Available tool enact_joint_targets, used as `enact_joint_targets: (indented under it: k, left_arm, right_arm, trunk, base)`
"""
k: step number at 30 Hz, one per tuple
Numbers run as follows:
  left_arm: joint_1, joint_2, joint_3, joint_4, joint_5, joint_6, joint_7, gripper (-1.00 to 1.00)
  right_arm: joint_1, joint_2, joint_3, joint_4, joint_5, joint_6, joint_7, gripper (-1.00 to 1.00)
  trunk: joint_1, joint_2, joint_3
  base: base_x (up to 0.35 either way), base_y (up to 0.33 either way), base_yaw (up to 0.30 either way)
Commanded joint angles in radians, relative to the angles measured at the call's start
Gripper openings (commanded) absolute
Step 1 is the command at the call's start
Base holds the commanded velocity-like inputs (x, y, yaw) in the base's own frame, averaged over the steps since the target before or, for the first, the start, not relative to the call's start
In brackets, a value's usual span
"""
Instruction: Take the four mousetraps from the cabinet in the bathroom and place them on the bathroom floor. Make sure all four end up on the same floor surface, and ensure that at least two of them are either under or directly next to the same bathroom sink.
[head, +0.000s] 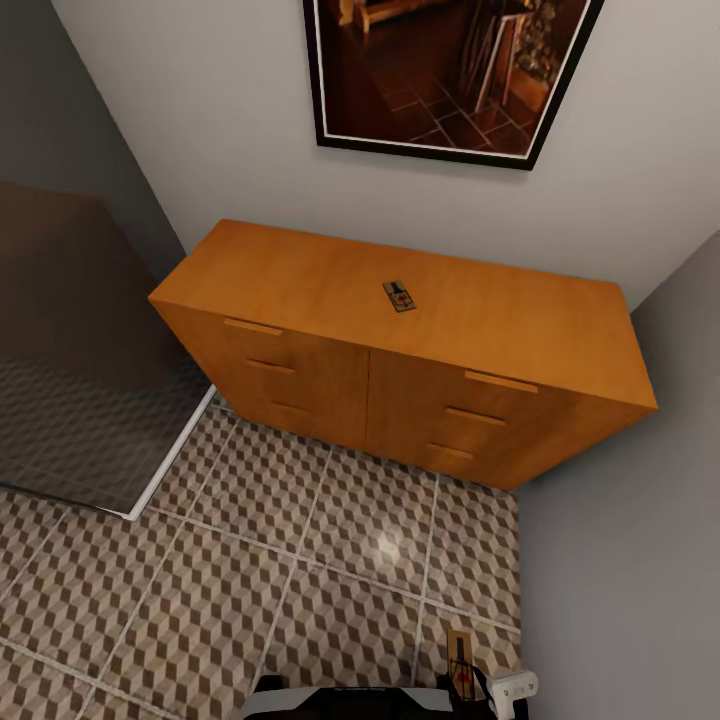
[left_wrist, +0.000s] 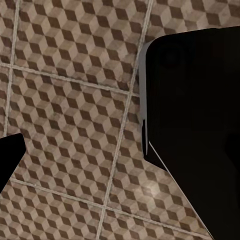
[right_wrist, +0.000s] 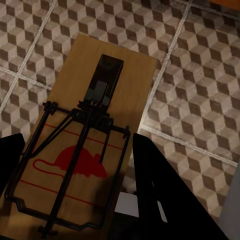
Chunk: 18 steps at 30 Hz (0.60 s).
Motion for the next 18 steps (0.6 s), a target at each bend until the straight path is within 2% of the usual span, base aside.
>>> enact_joint_targets:
  k: [1,10,13,18]
  left_arm:
    - [-0.001,0.0,-0.005,0.004,-0.003,-0.005,0.008,1.0]
    - [-0.001,0.0,-0.005,0.004,-0.003,-0.005,0.008,1.0]
    - [0.016,0.016,0.01,-0.013,0.017,0.012,-0.009,1.0]
    - [0.044,0.014,0.008,-0.041,0.046,0.04,-0.034,1.0]
  right_arm:
    - [0.0,0.0,0.004,0.001,-0.013,-0.003,0.009,-1.0]
    - [0.0,-0.003,0.003,0.001,-0.012,-0.005,0.01,-1.0]
    - [0.0,0.012,0.003,0.001,-0.011,0.002,0.004,-1.0]
    - [0.0,0.014,0.004,0.001,-0.011,0.003,0.004,-1.0]
  trunk:
    - [0.0,-0.001,-0.001]
    - [0.0,-0.001,-0.001]
    - [0.0,-0.001,-0.001]
    - [0.0,-0.001,-0.001]
  base:
    - [0.0,0.0,0.0]
    - [0.0,0.0,0.0]
    - [0.0,0.0,0.0]
    - [0.0,0.0,0.0]
